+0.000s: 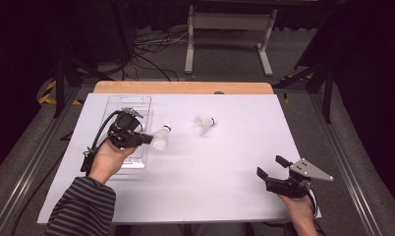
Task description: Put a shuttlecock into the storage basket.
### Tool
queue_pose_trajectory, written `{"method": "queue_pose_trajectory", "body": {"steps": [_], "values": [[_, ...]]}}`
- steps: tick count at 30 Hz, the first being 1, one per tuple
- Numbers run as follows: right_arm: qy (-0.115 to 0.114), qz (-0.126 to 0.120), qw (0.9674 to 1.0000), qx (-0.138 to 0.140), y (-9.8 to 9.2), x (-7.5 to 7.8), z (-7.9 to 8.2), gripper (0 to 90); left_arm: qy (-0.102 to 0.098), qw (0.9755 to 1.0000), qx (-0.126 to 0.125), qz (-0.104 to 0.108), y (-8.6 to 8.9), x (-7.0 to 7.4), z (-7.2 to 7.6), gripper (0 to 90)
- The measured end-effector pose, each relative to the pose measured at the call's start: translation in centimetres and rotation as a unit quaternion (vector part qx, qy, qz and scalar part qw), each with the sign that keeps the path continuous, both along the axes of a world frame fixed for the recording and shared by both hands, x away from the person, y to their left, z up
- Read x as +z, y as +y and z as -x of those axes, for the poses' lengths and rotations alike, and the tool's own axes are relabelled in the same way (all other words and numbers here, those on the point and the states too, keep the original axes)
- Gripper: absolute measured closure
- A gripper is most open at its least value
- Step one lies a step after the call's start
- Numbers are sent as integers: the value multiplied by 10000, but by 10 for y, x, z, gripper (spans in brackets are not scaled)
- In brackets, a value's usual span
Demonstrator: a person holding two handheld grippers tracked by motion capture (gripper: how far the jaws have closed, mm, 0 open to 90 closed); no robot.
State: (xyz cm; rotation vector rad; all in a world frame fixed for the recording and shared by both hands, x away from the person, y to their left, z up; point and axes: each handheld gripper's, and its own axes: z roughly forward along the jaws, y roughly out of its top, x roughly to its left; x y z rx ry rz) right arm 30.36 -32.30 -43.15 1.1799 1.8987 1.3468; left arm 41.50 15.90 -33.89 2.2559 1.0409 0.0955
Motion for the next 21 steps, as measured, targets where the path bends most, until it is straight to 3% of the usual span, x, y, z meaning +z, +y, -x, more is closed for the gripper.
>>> {"method": "queue_pose_trajectory", "body": {"steps": [21], "values": [[1,-6,10000,-4,0,0,0,134,-22,9994,327,92,25,2,-3,900]]}}
